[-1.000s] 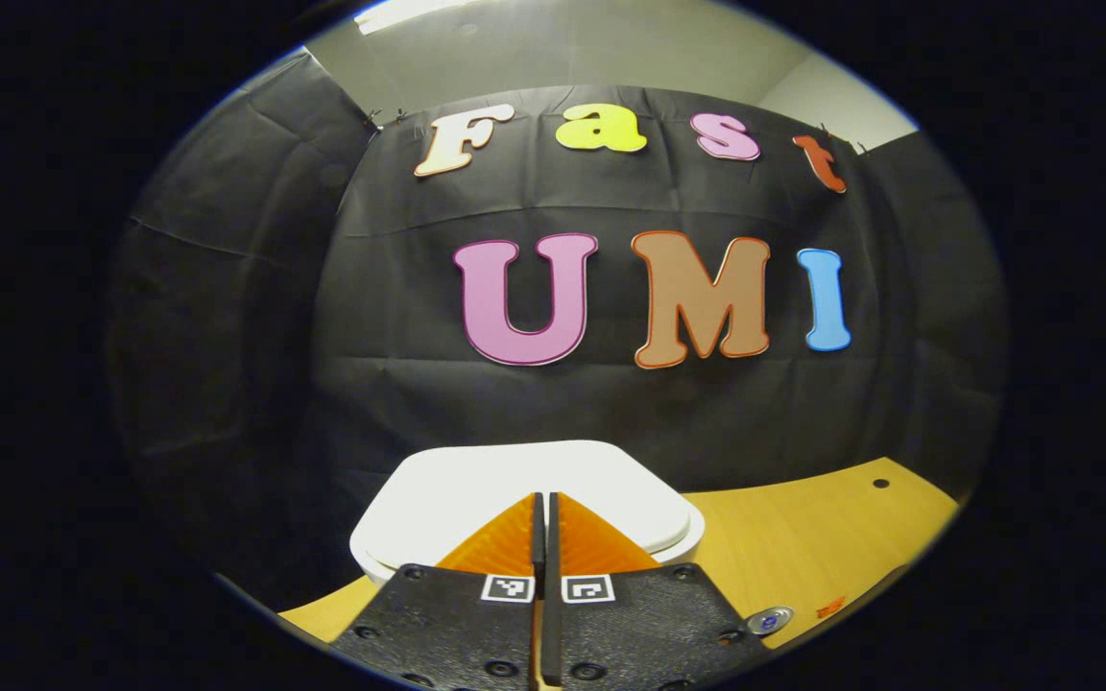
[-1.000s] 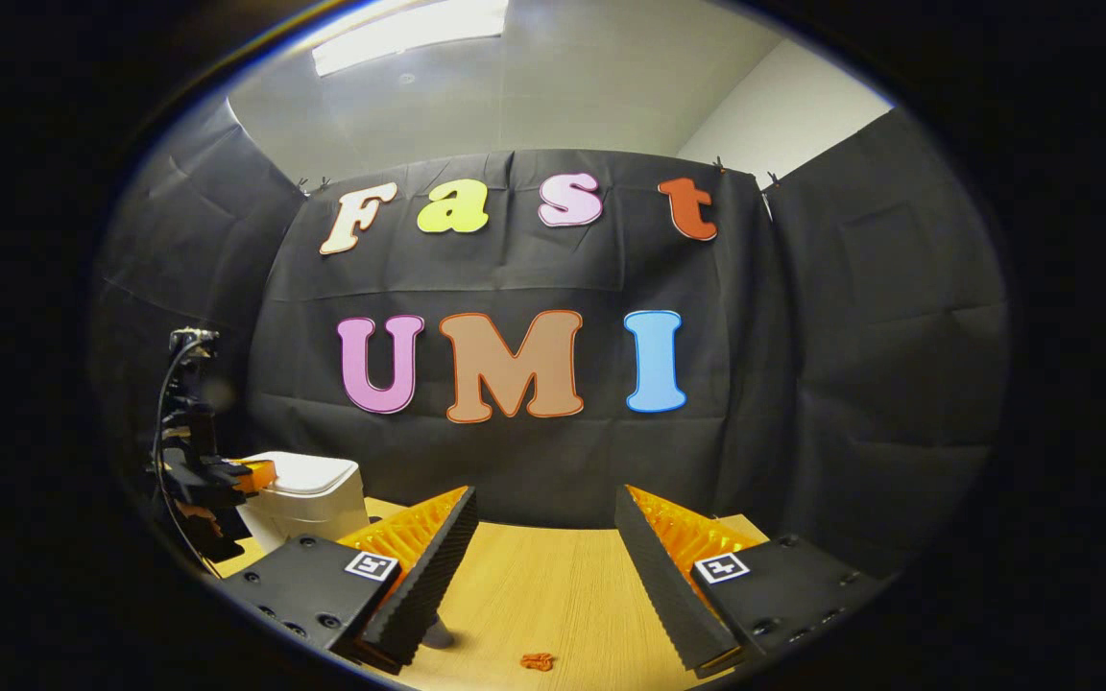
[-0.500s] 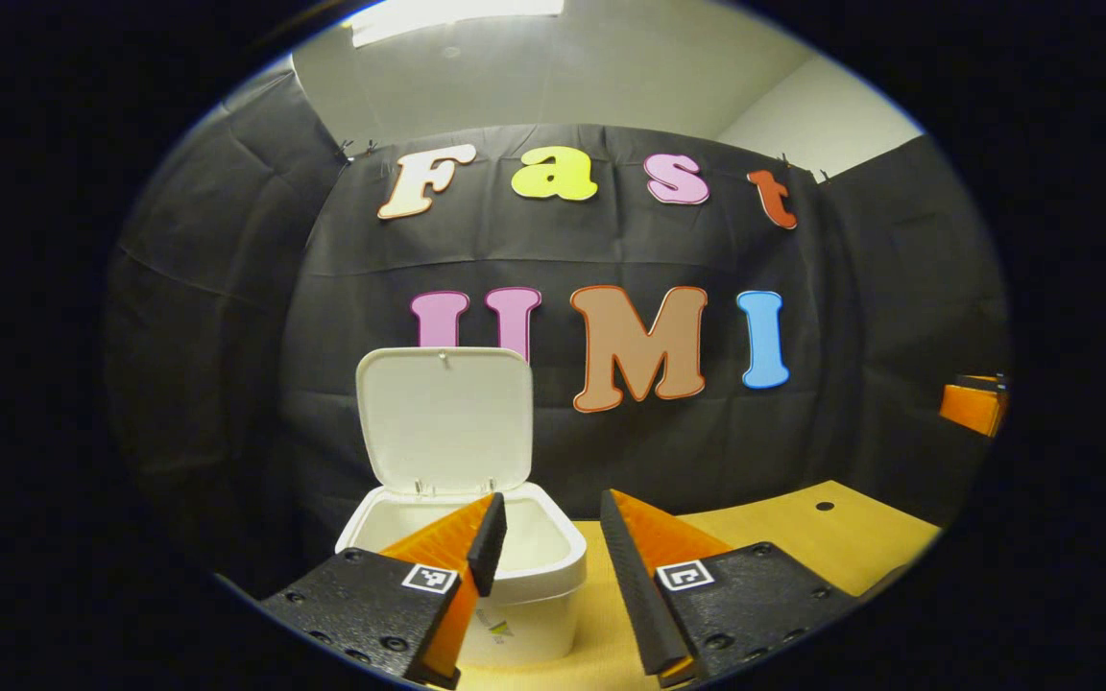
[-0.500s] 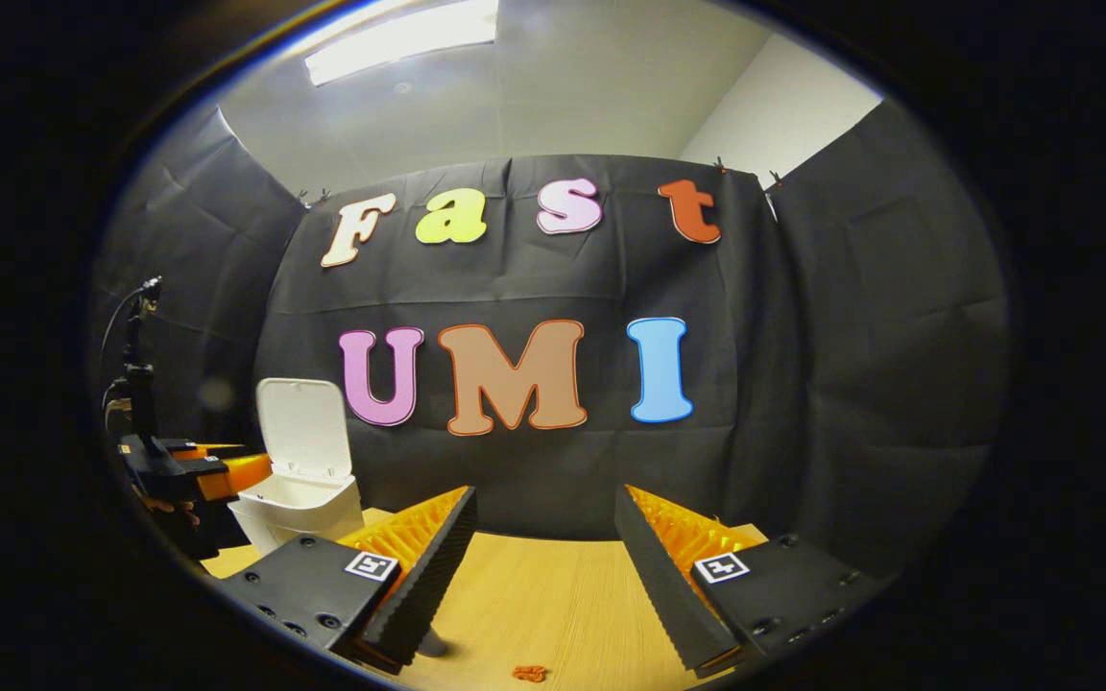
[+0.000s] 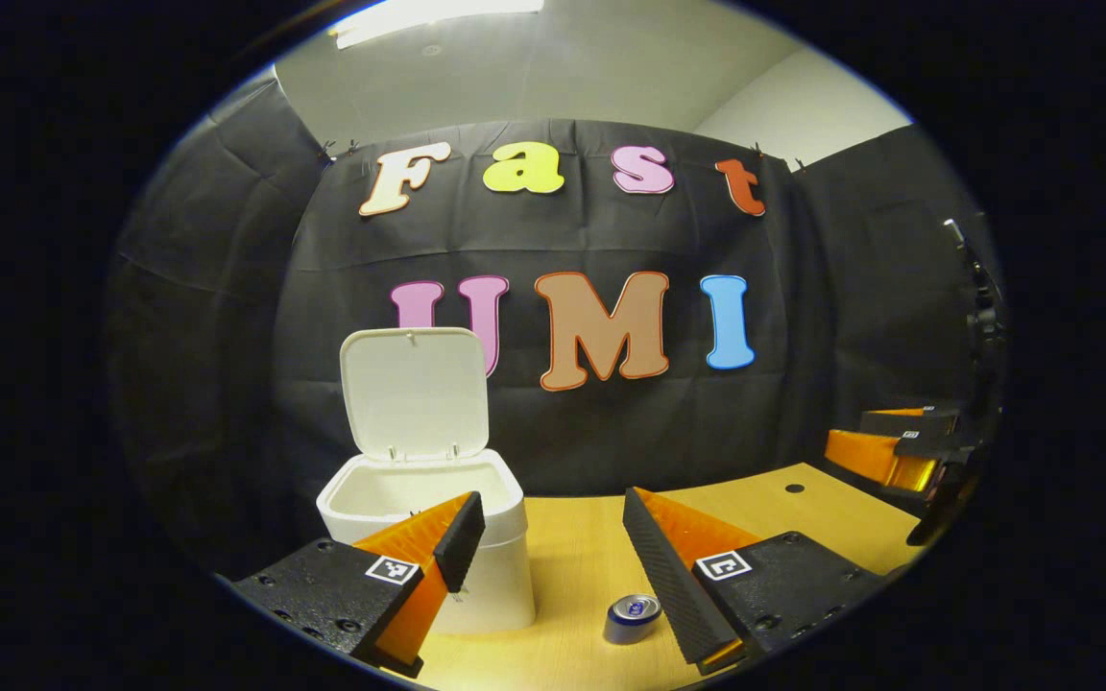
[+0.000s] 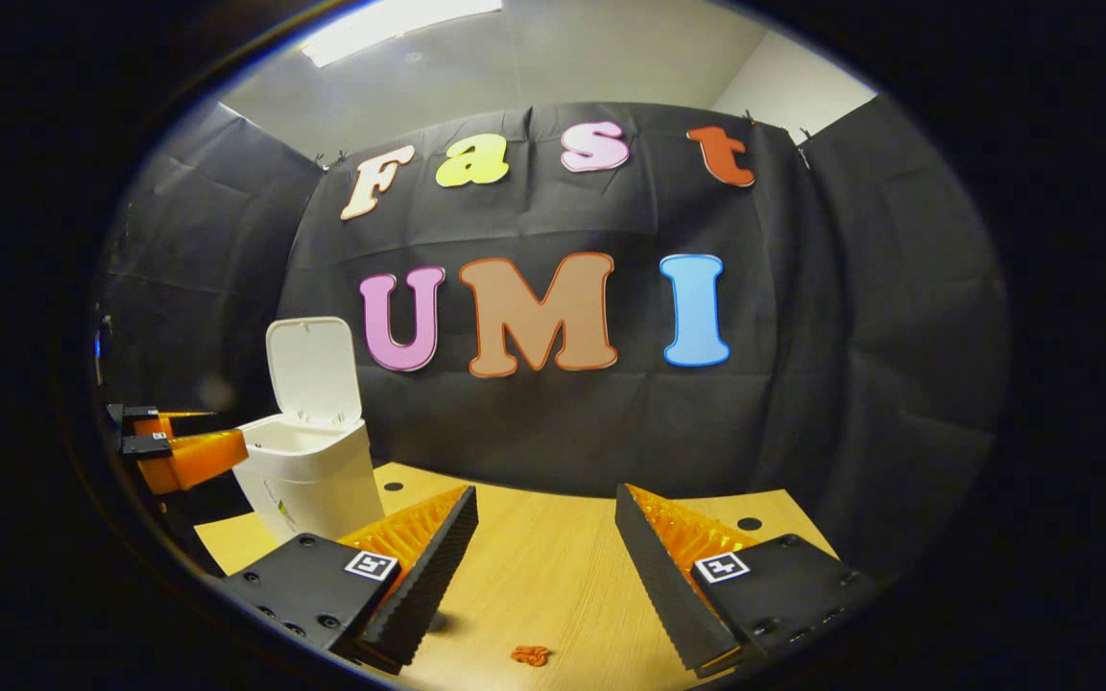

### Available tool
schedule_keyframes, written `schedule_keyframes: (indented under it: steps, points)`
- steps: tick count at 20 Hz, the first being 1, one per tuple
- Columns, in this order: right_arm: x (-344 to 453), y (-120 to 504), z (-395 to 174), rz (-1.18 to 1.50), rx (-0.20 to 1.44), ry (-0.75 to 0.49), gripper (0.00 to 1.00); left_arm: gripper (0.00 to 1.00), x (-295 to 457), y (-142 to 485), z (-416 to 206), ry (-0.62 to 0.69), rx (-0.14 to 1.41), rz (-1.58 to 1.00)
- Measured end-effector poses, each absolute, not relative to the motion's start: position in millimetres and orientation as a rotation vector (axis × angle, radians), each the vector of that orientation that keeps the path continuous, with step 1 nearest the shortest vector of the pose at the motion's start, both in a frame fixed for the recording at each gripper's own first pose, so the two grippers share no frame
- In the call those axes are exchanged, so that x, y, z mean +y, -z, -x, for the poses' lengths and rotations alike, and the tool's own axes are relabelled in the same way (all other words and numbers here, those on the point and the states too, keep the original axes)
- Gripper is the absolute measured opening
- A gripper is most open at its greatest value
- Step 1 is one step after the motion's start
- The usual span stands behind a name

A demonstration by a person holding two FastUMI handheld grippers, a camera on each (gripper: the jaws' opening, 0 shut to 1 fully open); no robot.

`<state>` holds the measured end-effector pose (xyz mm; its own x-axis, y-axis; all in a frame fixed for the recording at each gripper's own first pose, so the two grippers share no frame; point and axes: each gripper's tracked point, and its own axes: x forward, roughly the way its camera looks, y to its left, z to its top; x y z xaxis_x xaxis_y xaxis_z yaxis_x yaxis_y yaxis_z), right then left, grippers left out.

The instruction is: Press the lid of the desktop garbage bin to open it, pick up the crumpled paper on the desktop and throw it into the bin, then pick up the pop can on the desktop and drop it into the bin, and finally close the garbage bin lid.

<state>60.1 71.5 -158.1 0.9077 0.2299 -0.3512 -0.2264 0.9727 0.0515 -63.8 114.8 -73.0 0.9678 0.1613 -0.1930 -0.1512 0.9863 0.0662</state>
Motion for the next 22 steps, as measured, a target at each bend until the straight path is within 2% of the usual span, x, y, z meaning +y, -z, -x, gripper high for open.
schedule_keyframes:
  steps: [2, 3, 4, 6, 14, 16, 17, 20, 21, 22]
  points:
    - [78.3, 190.2, -61.8, 0.01, 0.436, -0.26, 0.96, 0.9, 110.1, 74.2, 71.9, -0.163, 0.207, -0.039]
    - [81.0, 207.7, -59.9, 0.023, 0.477, -0.271, 1.0, 0.9, 109.6, 74.3, 75.8, -0.169, 0.21, -0.04]
    - [82.6, 224.8, -59.2, 0.036, 0.512, -0.279, 0.96, 0.9, 110.5, 75.6, 80.4, -0.175, 0.214, -0.044]
    - [82.9, 252.4, -58.7, 0.06, 0.566, -0.285, 0.96, 0.91, 114.1, 78.6, 88.5, -0.193, 0.231, -0.056]
    - [89.1, 337.8, -44.3, 0.135, 0.728, -0.308, 0.96, 0.91, 129.8, 87.3, 117.5, -0.271, 0.292, -0.077]
    - [90.6, 360.5, -38.4, 0.14, 0.783, -0.323, 1.0, 0.91, 131.4, 87.4, 123.0, -0.278, 0.3, -0.087]
    - [90.3, 370.9, -35.4, 0.14, 0.806, -0.323, 0.97, 0.91, 132.0, 87.7, 124.3, -0.282, 0.305, -0.093]
    - [89.0, 403.3, -22.6, 0.137, 0.886, -0.32, 1.0, 0.91, 135.2, 86.5, 131.4, -0.298, 0.313, -0.105]
    - [88.9, 414.1, -19.9, 0.143, 0.907, -0.319, 0.97, 0.91, 136.3, 86.4, 133.0, -0.304, 0.317, -0.108]
    - [88.6, 424.4, -16.6, 0.152, 0.928, -0.322, 1.0, 0.91, 136.9, 86.5, 135.1, -0.308, 0.32, -0.109]
